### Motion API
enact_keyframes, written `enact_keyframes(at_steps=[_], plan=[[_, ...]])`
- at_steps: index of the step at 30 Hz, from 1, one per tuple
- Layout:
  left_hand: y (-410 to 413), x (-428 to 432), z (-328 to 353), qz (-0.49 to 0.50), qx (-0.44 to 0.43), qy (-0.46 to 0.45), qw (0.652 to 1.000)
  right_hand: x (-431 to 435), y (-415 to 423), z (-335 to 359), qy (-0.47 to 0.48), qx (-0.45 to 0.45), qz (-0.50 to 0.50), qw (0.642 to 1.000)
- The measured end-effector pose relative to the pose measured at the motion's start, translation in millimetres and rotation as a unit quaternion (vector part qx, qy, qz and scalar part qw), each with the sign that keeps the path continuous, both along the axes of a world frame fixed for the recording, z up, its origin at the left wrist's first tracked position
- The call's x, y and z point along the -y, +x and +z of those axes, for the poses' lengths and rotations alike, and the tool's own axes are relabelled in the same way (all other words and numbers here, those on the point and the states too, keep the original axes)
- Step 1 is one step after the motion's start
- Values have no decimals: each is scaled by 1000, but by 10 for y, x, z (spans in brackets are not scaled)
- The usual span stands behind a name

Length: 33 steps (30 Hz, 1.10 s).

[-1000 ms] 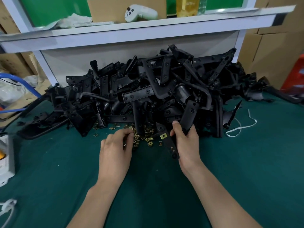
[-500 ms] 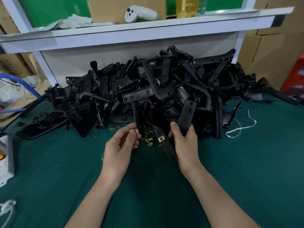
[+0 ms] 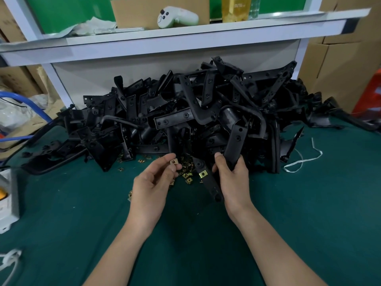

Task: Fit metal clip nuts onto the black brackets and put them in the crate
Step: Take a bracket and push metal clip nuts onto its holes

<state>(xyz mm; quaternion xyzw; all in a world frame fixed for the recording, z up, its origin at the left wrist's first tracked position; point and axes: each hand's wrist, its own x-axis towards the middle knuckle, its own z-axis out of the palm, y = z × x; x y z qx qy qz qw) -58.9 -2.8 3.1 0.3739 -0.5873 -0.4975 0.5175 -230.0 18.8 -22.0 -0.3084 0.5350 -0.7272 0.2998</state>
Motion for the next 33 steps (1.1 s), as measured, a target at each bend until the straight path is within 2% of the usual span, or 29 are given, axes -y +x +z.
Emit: enact_keyframes(at_steps=[14,23,29,33], plan=[[-11,-14,2,2,19,-4,1000,1,-2,-2,0,1,8,1000],[-13,34,4,-23,-90,112,989,0,0,0,2,4,8,1000],[28,81,-6,-32,-113,143,983,0,1,1,6,8,7,1000],[37,61,9,-90,-113,154,977,-2,-6,4,5,21,5,1000]])
